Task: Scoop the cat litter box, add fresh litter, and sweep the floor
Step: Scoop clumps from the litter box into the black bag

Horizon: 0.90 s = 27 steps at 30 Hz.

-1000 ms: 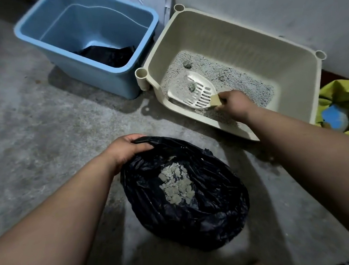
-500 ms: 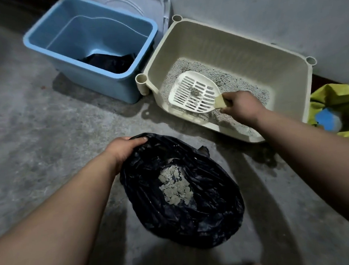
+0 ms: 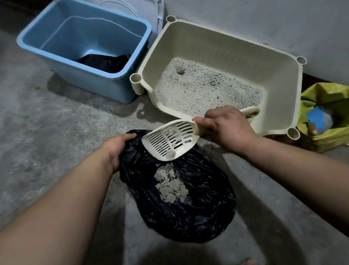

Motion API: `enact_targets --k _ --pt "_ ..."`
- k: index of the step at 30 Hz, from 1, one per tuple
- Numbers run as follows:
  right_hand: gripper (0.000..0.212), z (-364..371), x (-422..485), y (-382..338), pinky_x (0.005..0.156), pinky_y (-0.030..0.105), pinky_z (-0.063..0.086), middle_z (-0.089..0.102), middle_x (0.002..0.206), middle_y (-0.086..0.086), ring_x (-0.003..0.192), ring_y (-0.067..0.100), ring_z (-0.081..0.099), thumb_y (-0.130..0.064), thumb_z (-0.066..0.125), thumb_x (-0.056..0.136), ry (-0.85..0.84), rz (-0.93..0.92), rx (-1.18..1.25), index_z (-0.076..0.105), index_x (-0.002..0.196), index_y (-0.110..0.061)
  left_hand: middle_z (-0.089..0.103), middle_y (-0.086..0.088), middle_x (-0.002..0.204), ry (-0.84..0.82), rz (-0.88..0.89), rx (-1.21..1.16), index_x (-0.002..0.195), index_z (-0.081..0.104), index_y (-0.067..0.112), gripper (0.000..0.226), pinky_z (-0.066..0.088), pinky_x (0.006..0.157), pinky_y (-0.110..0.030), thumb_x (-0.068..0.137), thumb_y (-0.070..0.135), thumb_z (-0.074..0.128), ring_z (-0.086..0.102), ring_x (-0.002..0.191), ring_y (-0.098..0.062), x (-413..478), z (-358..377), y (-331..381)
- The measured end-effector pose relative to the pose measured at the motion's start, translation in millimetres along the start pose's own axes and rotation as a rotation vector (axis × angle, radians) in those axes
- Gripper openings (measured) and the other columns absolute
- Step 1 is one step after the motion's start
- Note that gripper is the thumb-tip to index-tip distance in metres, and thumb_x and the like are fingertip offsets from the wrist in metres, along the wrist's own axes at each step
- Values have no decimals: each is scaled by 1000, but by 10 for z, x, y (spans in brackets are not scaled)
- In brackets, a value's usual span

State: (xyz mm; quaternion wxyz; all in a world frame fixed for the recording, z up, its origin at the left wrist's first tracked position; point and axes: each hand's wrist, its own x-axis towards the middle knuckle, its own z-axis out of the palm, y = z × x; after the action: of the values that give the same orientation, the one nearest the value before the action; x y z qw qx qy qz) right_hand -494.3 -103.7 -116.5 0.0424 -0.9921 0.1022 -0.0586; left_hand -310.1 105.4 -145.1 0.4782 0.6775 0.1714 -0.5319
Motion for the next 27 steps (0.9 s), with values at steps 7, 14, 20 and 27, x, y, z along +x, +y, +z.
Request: enact_targets --k 7,14,20,27 --pt "54 41 25 -159 67 29 45 62 72 -1 67 23 59 -31 85 59 -6 -81 -187 70 110 -23 65 -9 48 -20 -35 43 74 62 5 28 51 37 -28 91 26 53 62 37 -20 8 -65 -13" --pt "42 66 101 -163 73 32 45 64 77 2 72 25 61 -30 78 71 34 0 -272 68 111 -24 67 -7 52 3 -56 46 72 63 8 28 54 42 -29 89 28 54 63 40 -20 30 -227 -15" --pt "43 -55 194 -105 78 33 42 61 97 2 91 26 59 -40 63 83 -157 228 4 56 124 -28 67 -6 51 49 34 -11 77 63 7 23 54 40 -27 90 25 57 63 40 -19 61 -260 -6" --pt "7 -75 378 547 64 28 37 53 81 7 73 26 51 -9 52 85 -364 688 22 52 83 -16 62 1 42 94 226 119 72 56 11 16 48 38 -17 87 11 63 58 35 -10 21 -123 -14"
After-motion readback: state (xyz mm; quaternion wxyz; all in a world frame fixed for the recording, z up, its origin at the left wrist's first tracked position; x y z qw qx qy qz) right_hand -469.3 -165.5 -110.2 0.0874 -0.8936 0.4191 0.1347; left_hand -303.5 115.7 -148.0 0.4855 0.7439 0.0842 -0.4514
